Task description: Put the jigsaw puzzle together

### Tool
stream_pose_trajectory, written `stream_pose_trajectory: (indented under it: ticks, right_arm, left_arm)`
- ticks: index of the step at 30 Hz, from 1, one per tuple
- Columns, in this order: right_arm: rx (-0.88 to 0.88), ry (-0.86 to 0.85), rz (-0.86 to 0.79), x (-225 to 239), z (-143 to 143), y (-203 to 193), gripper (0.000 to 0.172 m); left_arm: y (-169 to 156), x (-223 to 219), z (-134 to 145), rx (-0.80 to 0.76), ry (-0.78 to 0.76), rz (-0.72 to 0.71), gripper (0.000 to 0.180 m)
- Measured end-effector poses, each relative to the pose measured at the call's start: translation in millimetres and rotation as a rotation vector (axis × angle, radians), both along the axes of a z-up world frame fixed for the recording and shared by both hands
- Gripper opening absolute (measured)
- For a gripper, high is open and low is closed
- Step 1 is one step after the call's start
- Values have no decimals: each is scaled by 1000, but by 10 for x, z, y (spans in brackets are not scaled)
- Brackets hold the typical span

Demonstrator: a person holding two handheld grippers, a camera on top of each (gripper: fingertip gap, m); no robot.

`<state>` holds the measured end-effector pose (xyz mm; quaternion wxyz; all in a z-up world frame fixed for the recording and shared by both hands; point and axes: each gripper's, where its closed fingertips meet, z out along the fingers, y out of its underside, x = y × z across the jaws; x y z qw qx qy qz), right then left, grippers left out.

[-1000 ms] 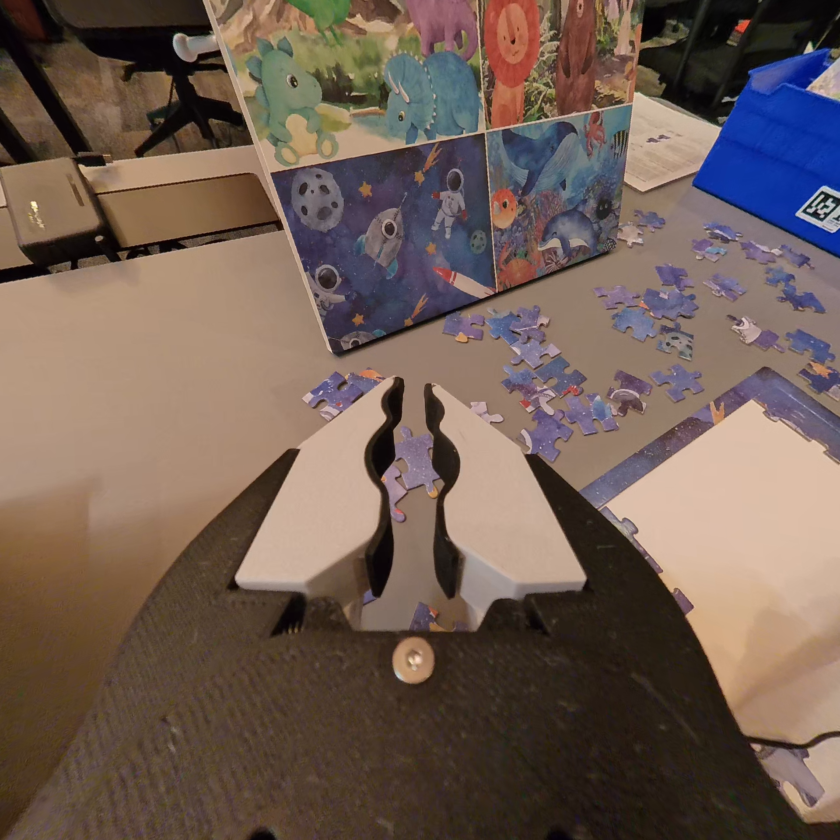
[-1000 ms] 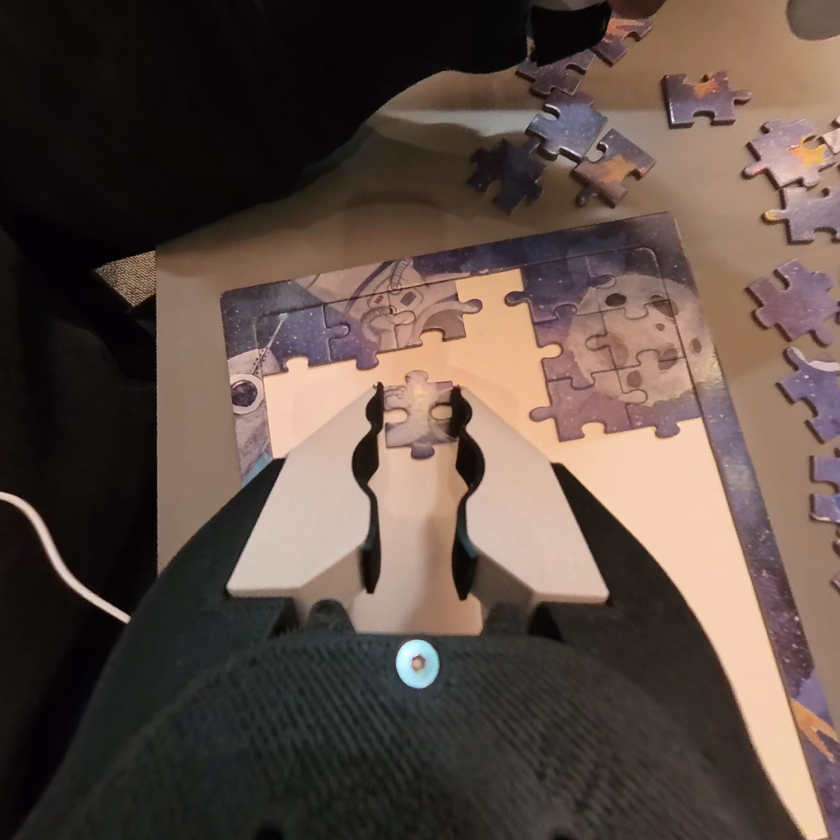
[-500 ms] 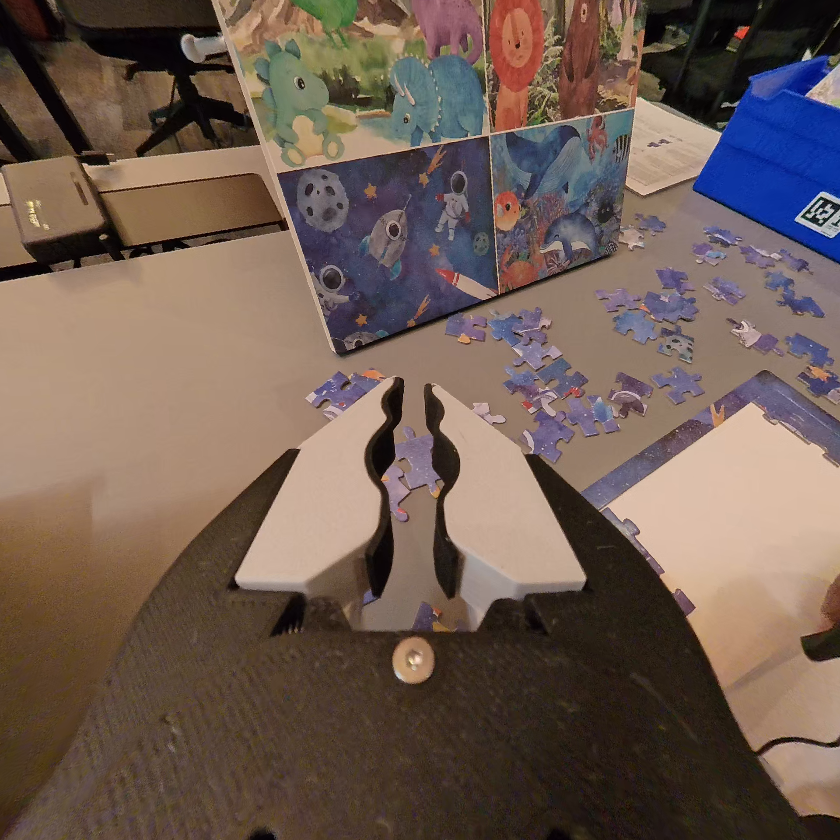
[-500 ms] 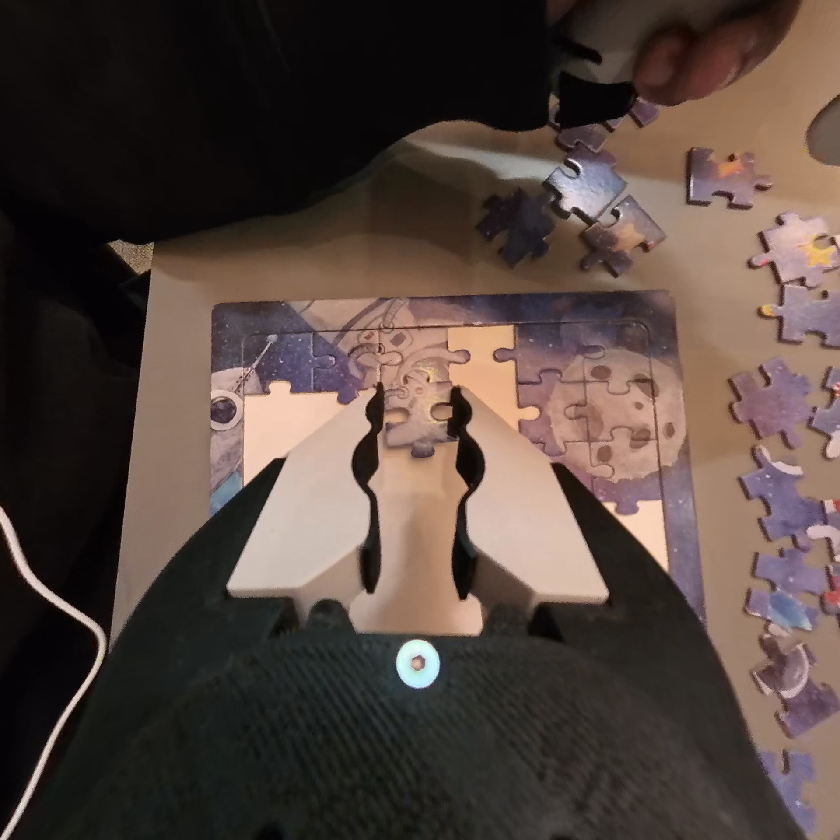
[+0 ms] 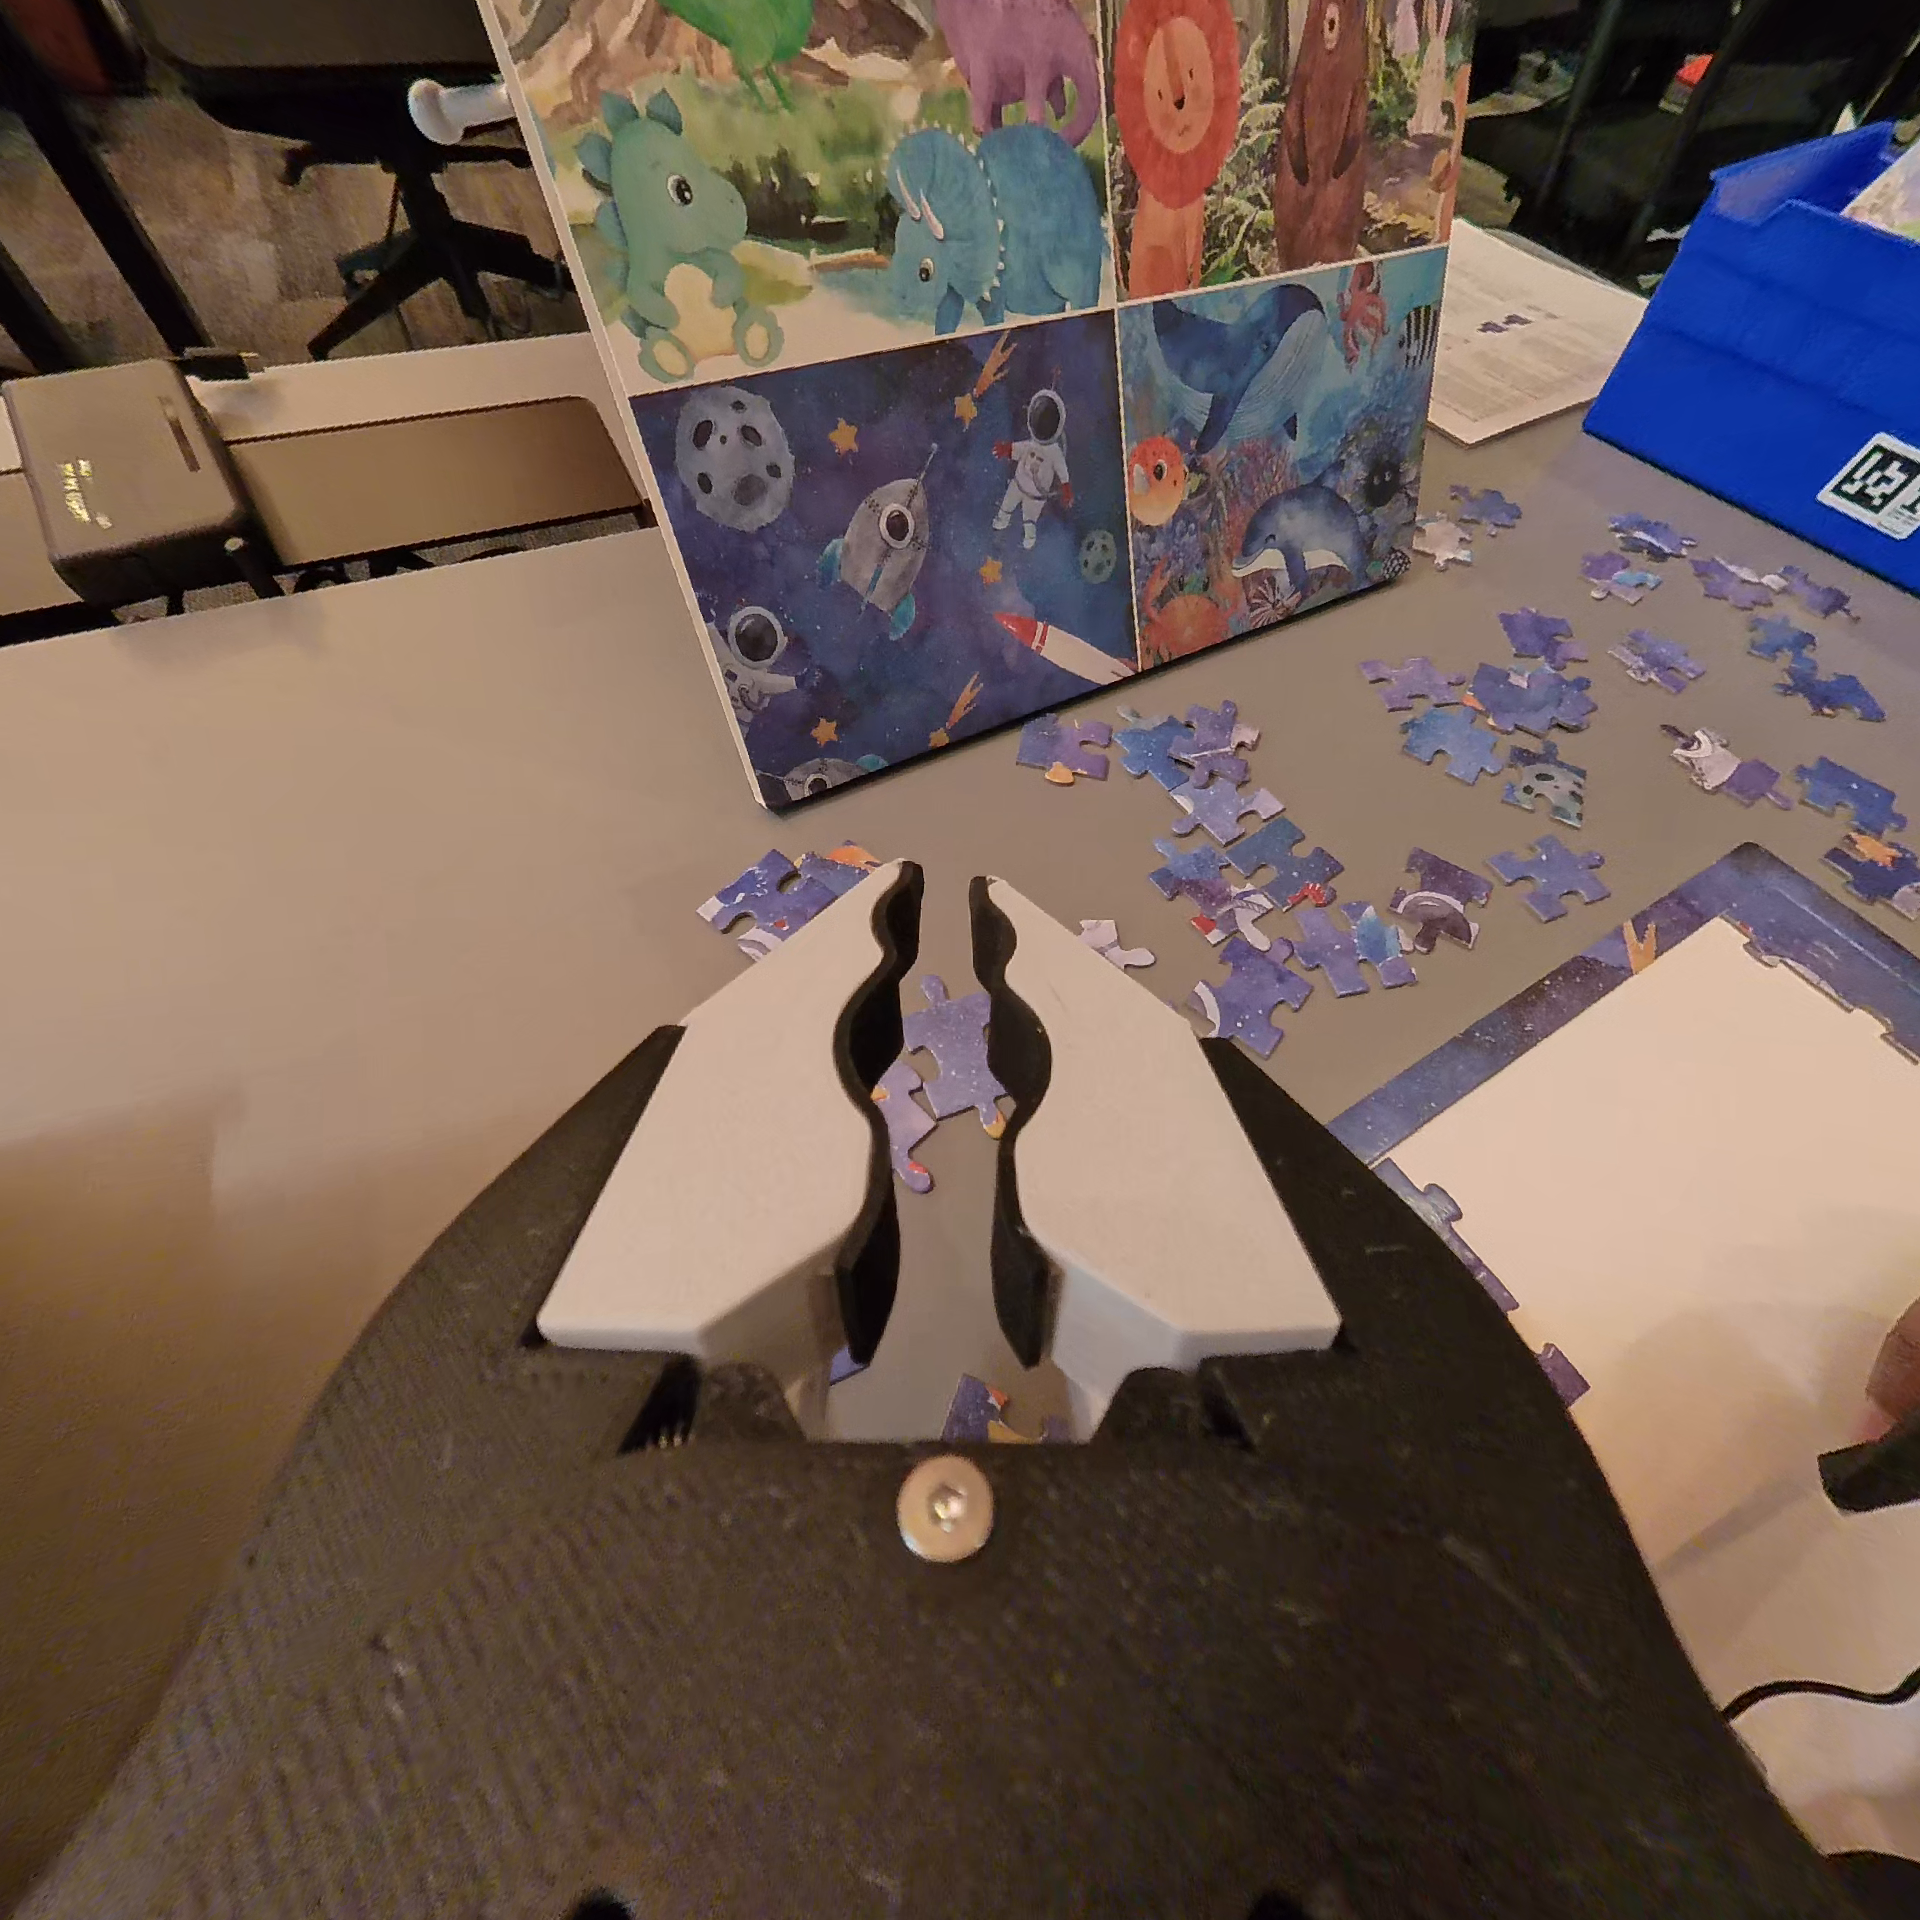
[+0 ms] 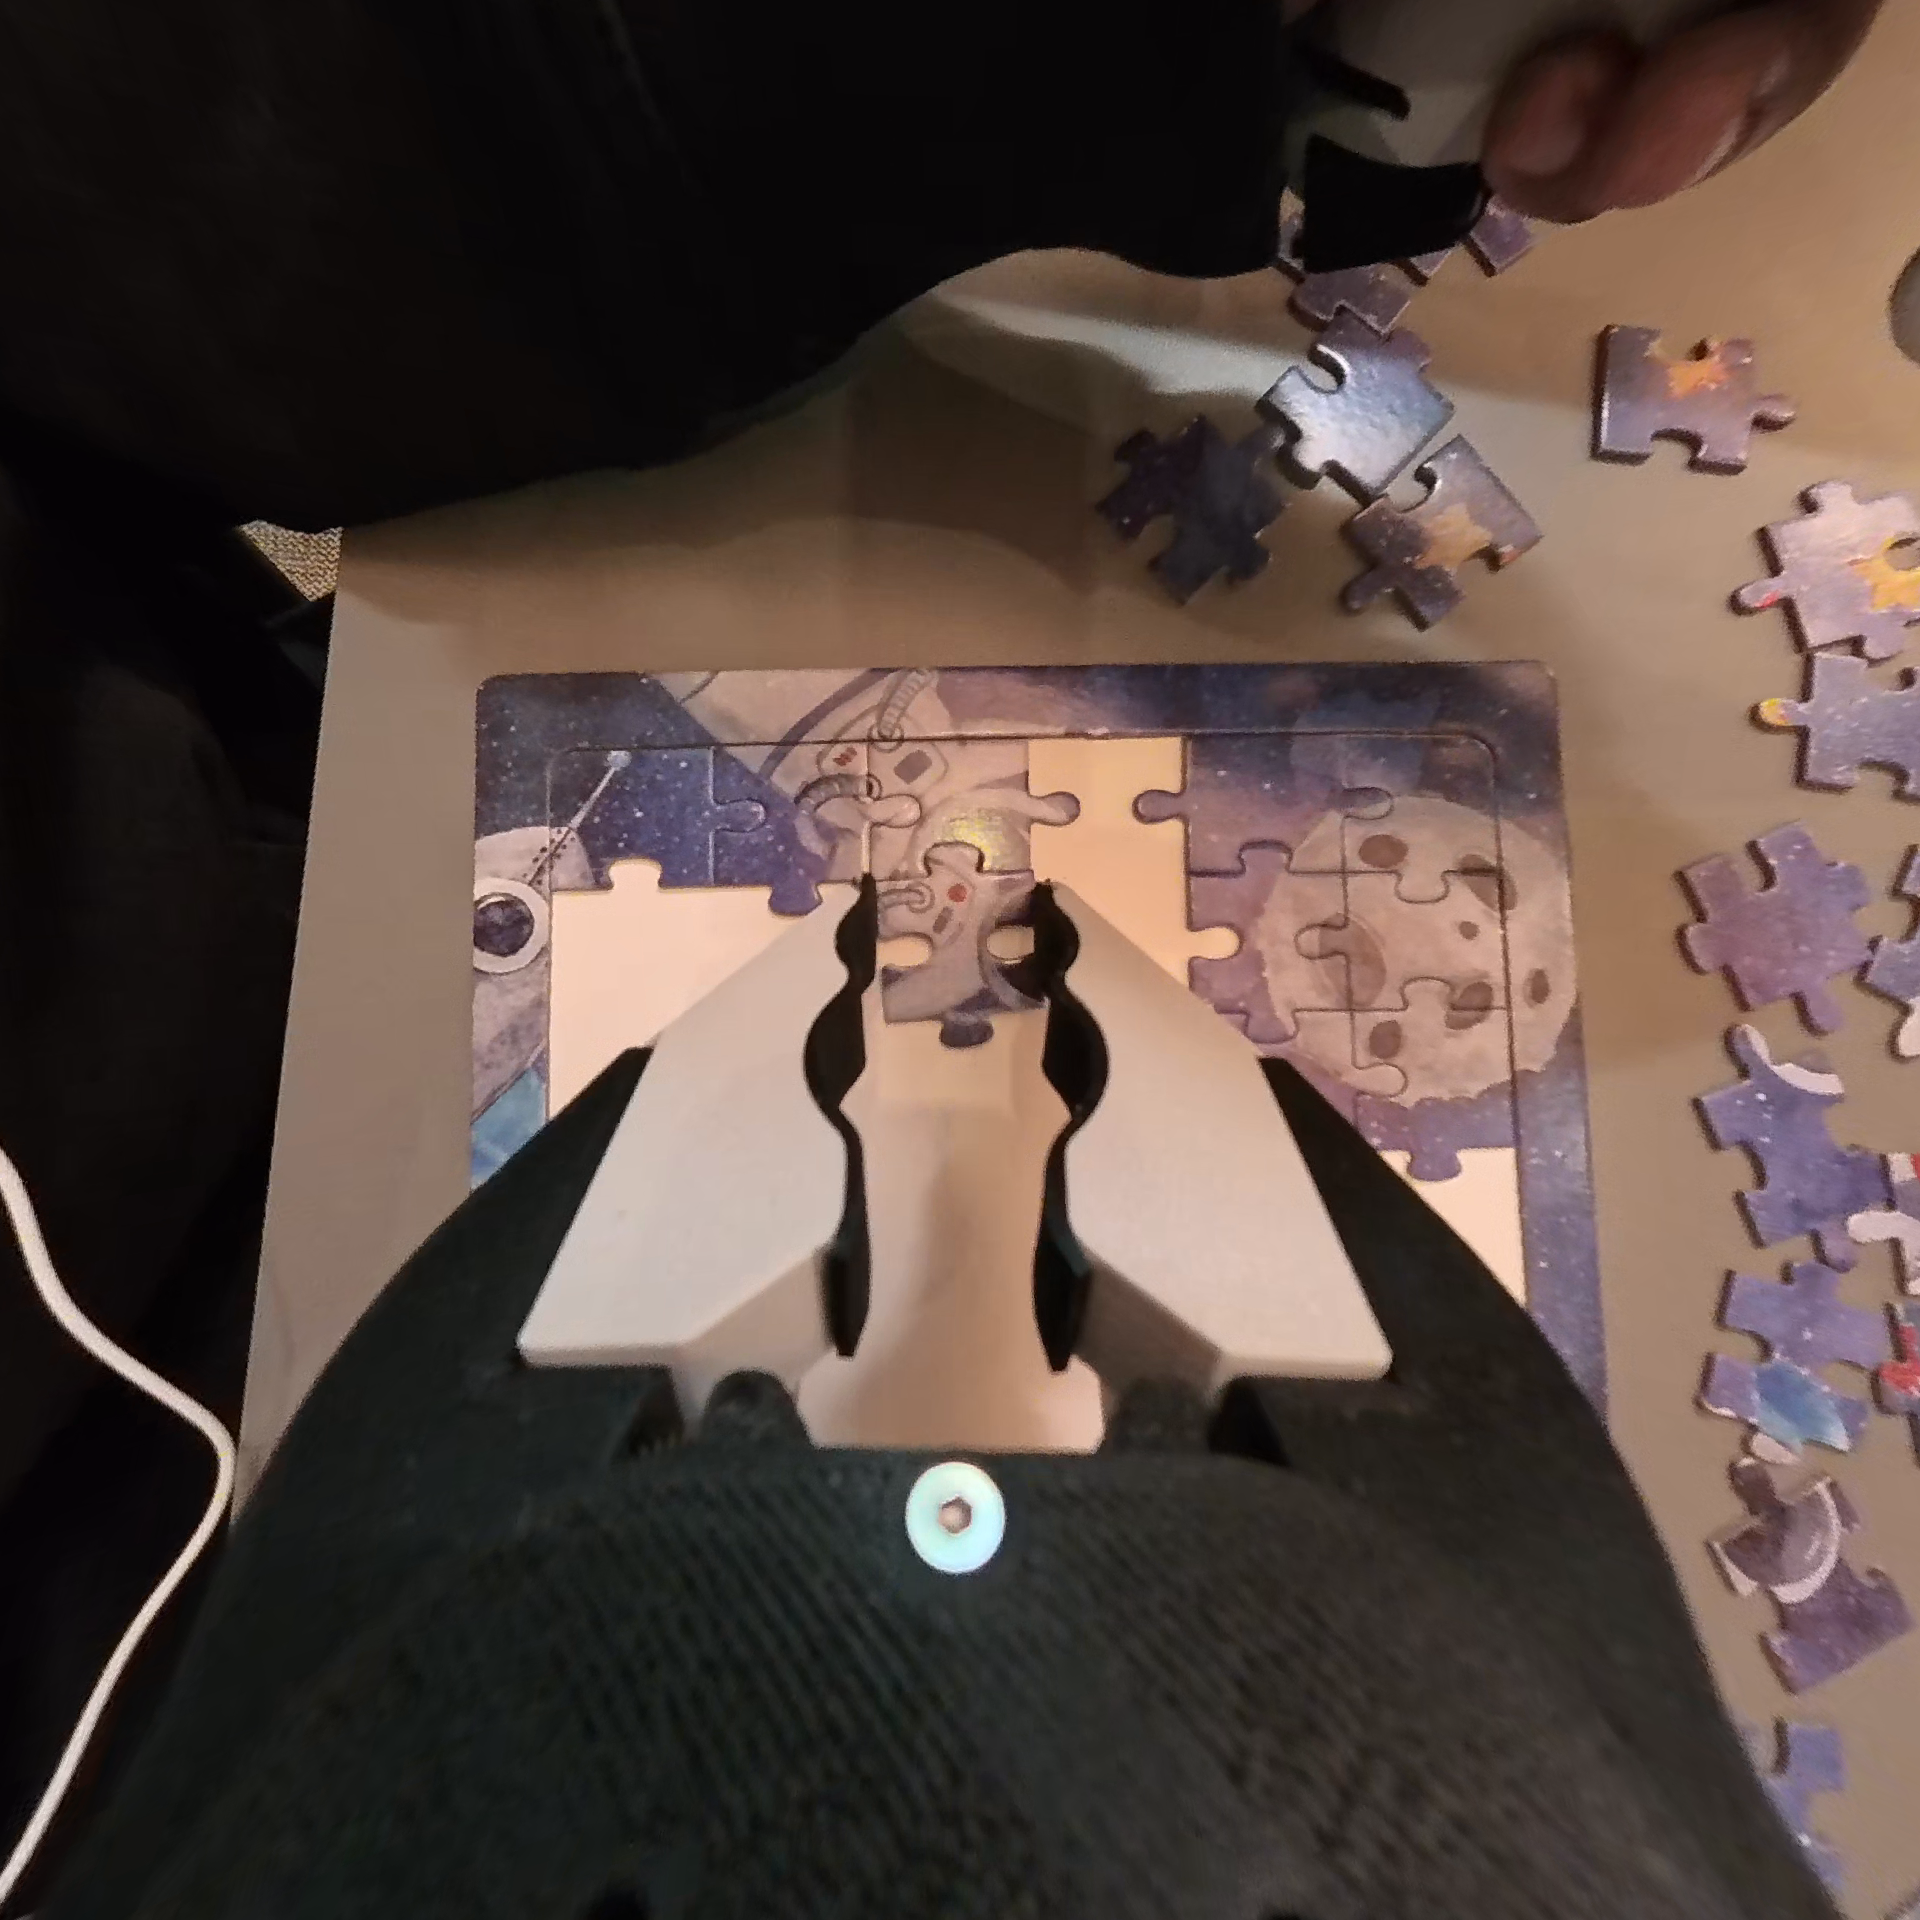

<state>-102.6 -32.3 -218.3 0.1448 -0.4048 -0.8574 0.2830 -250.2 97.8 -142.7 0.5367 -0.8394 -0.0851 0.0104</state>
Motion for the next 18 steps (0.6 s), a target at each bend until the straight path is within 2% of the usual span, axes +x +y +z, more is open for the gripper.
stream_pose_trajectory:
  ticks: [18]
  right_arm:
    - [12, 4, -2, 4, -2, 4, 29]
  left_arm:
    - [1, 1, -1, -1, 1, 0, 8]
